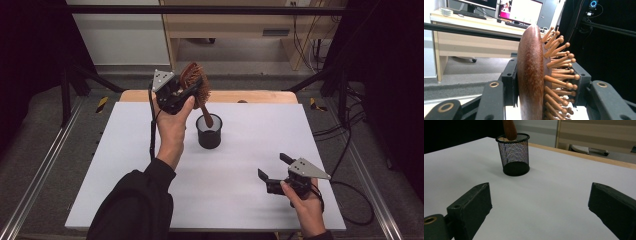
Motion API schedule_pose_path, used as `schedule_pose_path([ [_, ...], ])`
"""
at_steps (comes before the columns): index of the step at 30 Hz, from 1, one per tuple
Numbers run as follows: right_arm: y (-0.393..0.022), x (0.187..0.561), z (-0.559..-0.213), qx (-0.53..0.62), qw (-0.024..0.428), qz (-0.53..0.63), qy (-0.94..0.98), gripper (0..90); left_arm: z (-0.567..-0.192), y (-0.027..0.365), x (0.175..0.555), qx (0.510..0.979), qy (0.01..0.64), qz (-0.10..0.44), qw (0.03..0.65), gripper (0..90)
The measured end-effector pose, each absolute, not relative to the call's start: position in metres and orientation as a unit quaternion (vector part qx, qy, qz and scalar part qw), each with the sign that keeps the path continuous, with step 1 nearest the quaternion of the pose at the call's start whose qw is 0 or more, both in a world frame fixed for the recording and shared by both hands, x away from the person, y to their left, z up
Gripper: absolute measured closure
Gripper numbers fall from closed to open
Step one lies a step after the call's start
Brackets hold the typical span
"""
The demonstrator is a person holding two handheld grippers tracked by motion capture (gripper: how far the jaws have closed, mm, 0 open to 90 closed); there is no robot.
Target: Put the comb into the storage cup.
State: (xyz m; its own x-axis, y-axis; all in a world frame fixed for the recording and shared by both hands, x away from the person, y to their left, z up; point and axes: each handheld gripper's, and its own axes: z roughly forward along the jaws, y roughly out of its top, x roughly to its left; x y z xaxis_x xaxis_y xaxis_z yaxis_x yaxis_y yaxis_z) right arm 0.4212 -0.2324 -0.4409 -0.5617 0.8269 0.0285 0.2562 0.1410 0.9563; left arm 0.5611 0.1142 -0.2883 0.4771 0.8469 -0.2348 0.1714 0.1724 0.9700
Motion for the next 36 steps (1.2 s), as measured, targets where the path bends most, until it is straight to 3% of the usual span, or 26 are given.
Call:
schedule_pose_path([
  [36, -0.233, 0.421, -0.441, 0.382, 0.267, 0.532, 0.707, 5.1, -0.305, 0.105, 0.559, 0.583, 0.446, 0.283, 0.618, 50.9],
])
